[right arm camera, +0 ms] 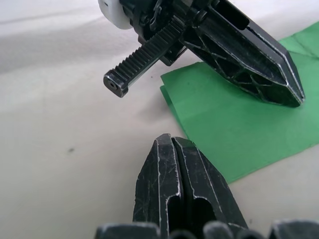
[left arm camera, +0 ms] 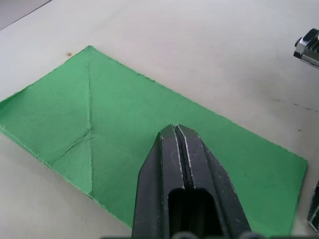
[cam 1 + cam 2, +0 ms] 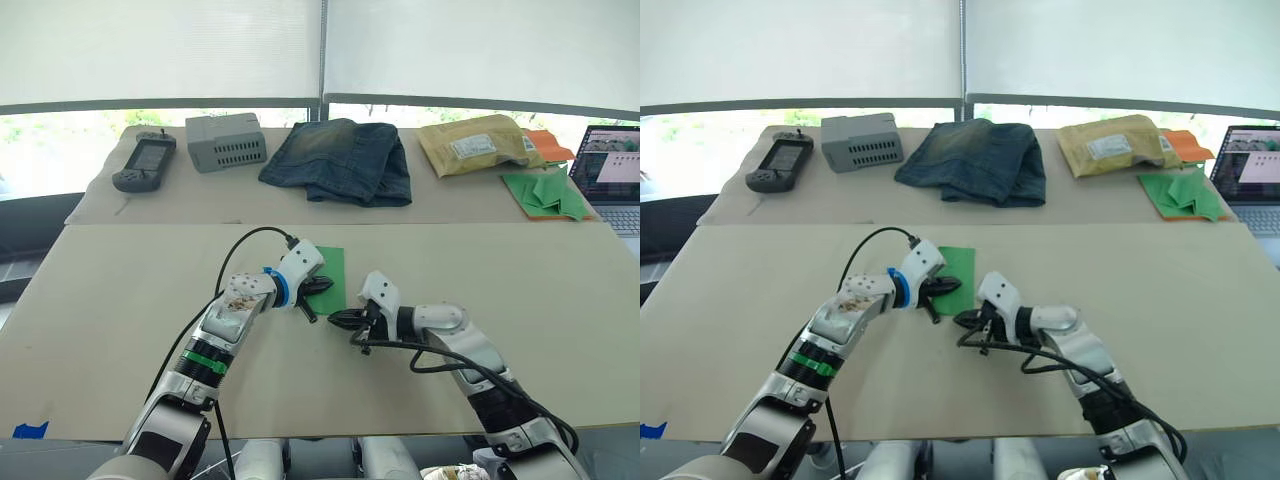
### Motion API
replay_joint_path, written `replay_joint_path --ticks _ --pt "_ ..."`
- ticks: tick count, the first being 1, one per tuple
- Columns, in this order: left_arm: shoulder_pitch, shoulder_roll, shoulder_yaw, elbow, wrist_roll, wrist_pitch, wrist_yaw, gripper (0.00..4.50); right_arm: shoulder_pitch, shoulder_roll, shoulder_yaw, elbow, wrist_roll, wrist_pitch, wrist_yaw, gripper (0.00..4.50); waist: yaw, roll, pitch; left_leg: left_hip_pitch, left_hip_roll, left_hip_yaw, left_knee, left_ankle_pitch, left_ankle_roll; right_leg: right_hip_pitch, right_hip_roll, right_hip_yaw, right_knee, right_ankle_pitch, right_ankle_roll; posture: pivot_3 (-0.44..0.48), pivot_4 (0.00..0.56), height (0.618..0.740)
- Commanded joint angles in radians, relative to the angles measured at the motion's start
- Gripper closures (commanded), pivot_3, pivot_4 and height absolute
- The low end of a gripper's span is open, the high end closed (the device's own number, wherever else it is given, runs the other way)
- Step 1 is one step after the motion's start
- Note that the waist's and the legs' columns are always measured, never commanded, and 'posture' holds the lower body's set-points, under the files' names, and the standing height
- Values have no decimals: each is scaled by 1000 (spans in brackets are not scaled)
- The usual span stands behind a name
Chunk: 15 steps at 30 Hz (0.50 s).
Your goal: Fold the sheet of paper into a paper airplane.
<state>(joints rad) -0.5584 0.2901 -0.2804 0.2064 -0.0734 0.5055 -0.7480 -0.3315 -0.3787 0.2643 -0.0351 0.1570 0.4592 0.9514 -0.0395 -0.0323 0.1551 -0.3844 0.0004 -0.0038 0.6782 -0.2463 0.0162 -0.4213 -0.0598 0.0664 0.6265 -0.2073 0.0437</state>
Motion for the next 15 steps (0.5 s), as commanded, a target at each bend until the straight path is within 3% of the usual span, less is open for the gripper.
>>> replay_joint_path --ticks 1,6,15 --pt "23 16 -2 -7 0 37 -9 4500 2 -30 -43 -134 94 102 20 4456 0 0 0 -1 0 0 0 0 0 -1 0 0 0 0 0 0 150 728" --pt "9 49 73 -84 -76 39 -57 4500 -4 -134 -86 -335 188 255 21 4456 -2 -1 1 -4 0 -2 0 0 0 -3 0 0 0 0 0 0 150 728" --pt "4 208 192 -221 -184 106 -151 4500 -1 -173 -60 -423 149 257 -98 4456 -2 -4 5 -5 1 -2 0 0 0 -5 0 -1 -2 0 0 0 150 728"
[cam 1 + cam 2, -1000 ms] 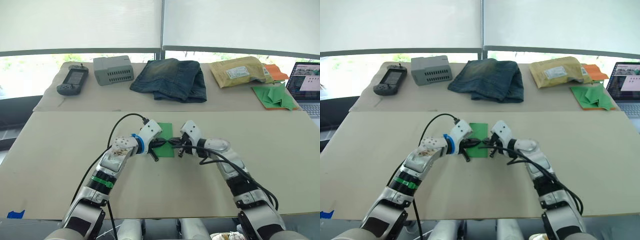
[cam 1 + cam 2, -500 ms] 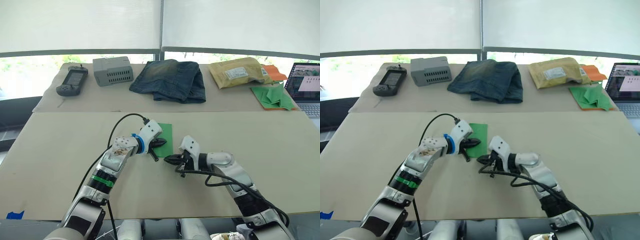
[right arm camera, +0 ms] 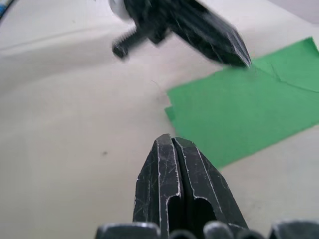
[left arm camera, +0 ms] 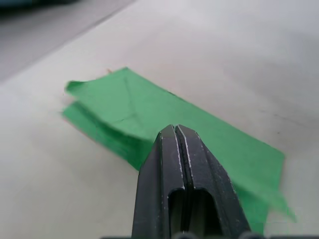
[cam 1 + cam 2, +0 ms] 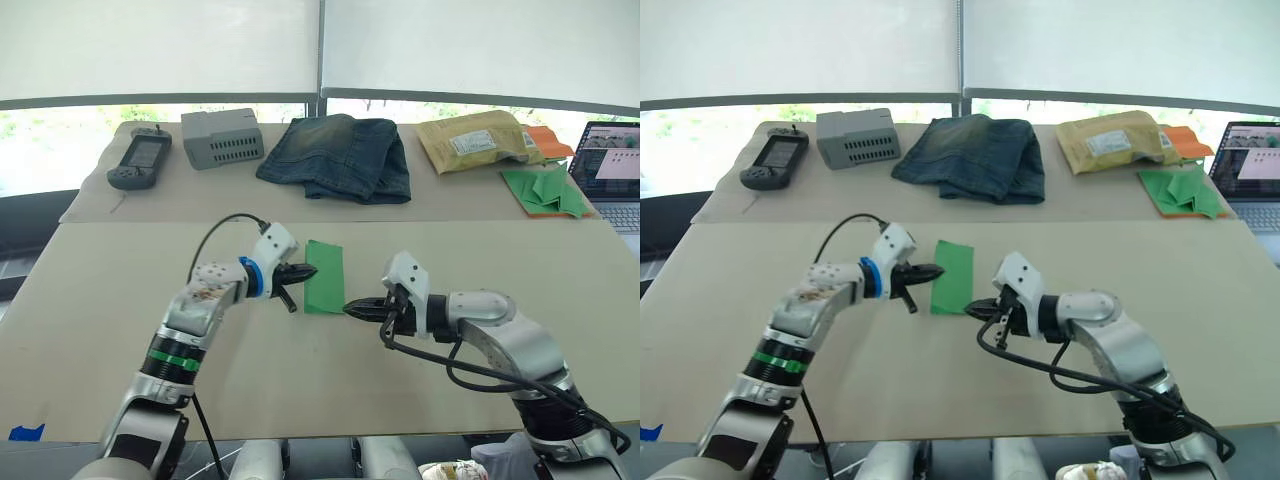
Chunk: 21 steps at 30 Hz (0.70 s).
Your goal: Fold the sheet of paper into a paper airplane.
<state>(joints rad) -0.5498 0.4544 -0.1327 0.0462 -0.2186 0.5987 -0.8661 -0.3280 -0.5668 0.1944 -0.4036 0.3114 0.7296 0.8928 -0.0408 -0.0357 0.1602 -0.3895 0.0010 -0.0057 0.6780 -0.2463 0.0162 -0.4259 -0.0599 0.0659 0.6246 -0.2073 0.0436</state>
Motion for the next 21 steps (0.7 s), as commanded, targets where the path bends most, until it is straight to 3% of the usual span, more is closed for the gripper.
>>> replay_joint_path --ticks 1,5,11,21 --pt "1 60 57 -71 -51 21 -37 4500 -3 20 16 -57 -11 -15 -53 4456 -1 0 0 0 0 0 0 0 0 0 0 0 0 0 0 0 150 728" --pt "24 106 88 -87 -68 42 -29 4500 -12 21 56 -34 -77 -68 -97 4456 0 0 1 0 0 0 0 0 0 0 0 0 0 0 0 0 150 728" --pt "32 74 99 -79 -86 89 31 4500 -53 30 76 -3 -125 -97 -128 4456 7 -3 3 0 0 0 0 0 0 0 0 0 0 0 0 0 150 728" --pt "5 -27 -50 6 -1 34 78 4500 -99 -21 16 -22 -125 -78 -134 4456 18 -3 4 -1 0 1 0 0 0 0 0 0 0 1 -1 0 150 728"
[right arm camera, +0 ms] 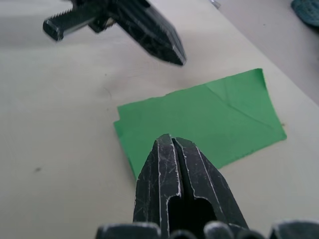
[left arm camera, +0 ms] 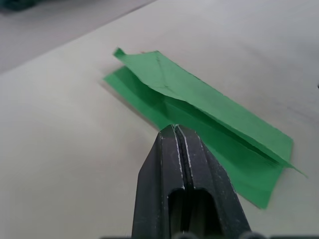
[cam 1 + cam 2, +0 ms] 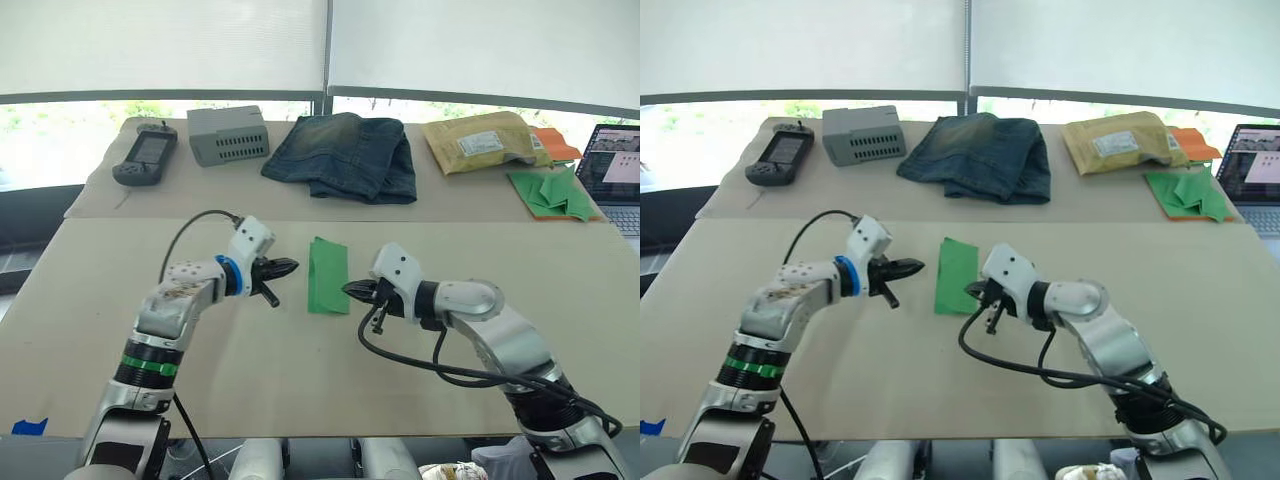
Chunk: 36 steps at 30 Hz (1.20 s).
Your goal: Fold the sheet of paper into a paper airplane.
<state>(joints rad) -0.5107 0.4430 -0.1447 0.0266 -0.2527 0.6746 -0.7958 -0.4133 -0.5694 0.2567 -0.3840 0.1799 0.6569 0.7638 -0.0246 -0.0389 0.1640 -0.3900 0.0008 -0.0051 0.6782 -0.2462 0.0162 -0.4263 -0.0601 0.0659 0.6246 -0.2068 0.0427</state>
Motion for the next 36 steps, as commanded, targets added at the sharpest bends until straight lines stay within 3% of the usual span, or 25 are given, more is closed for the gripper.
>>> replay_joint_path --ticks 1,14,24,30,36 --pt "-47 -30 -60 51 47 -54 6 4500 -10 -24 -61 -53 14 4 -10 4456 3 0 0 0 0 1 0 0 0 0 0 0 0 0 0 0 150 728" --pt "-191 -230 -154 286 76 -177 -70 4500 40 -111 -241 -116 59 82 -65 4456 10 -1 1 -2 -1 6 1 0 0 0 0 -1 -2 0 0 0 150 728" --pt "-242 -319 -190 507 154 -296 -75 4500 45 -104 -252 -196 61 162 -124 4456 12 -1 1 -3 -1 6 1 0 1 0 0 -1 -2 0 1 0 150 728" --pt "-234 -292 -174 504 162 -301 -83 4500 45 -25 -129 -60 -8 107 -193 4456 6 -1 1 -2 0 6 1 0 1 0 0 -1 -1 0 1 0 150 728" --pt "-201 -253 -153 423 150 -268 -73 4500 -8 41 -42 205 -78 -23 -191 4456 4 -1 1 -1 -1 6 1 0 1 0 1 0 -1 0 1 0 150 728"
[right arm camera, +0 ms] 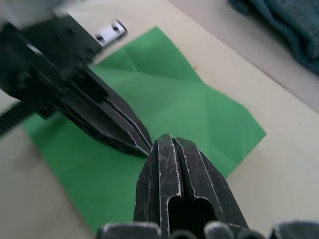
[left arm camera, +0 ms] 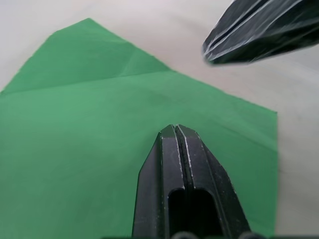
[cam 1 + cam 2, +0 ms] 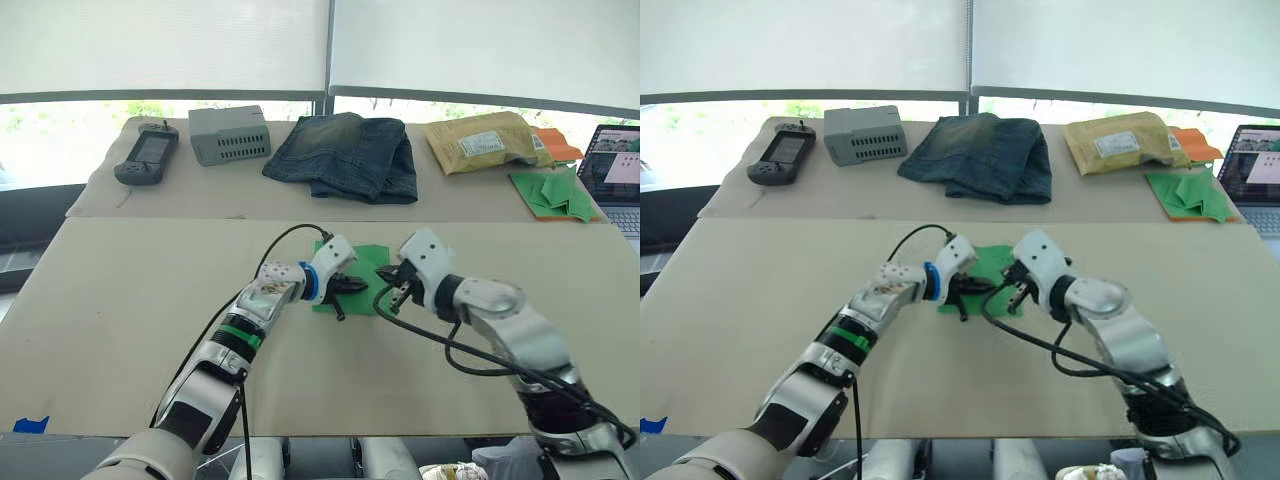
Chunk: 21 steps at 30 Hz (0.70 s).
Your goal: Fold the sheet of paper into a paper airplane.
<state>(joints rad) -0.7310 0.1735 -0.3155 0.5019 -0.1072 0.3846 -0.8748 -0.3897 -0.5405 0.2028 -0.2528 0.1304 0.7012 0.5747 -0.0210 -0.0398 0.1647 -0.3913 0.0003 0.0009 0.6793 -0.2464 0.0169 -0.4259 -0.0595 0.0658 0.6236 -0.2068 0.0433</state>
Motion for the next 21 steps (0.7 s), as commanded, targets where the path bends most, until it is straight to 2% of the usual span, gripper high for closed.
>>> replay_joint_path --ticks 1,6,12,15,20,21 --pt "27 21 20 -69 2 29 6 4500 -35 19 14 99 -31 -75 0 4456 1 0 0 0 0 0 0 0 0 0 0 0 0 0 0 0 150 728" --pt "47 23 50 -111 -3 45 45 4500 -28 32 31 158 -47 -95 23 4456 4 0 0 0 0 0 0 0 0 0 0 0 0 3 -5 0 150 728" --pt "-7 -11 83 -33 12 10 121 4500 2 39 24 133 -50 -96 26 4456 5 0 0 0 0 -1 0 0 0 0 0 0 0 0 0 0 150 728" --pt "-20 -13 85 -25 11 6 118 4500 -3 54 -23 91 -23 -82 12 4456 5 0 0 0 0 0 0 0 0 0 0 0 0 1 -1 0 150 728" --pt "-6 25 102 -96 -8 39 93 4500 -15 88 -179 -1 70 35 -39 4456 2 0 0 -1 0 -2 0 0 0 -1 0 1 1 2 -2 0 150 728" --pt "5 45 116 -139 -23 61 82 4500 -13 89 -210 -13 91 64 -45 4195 3 0 0 -1 0 -2 0 0 0 -1 0 1 1 2 -4 0 150 728"
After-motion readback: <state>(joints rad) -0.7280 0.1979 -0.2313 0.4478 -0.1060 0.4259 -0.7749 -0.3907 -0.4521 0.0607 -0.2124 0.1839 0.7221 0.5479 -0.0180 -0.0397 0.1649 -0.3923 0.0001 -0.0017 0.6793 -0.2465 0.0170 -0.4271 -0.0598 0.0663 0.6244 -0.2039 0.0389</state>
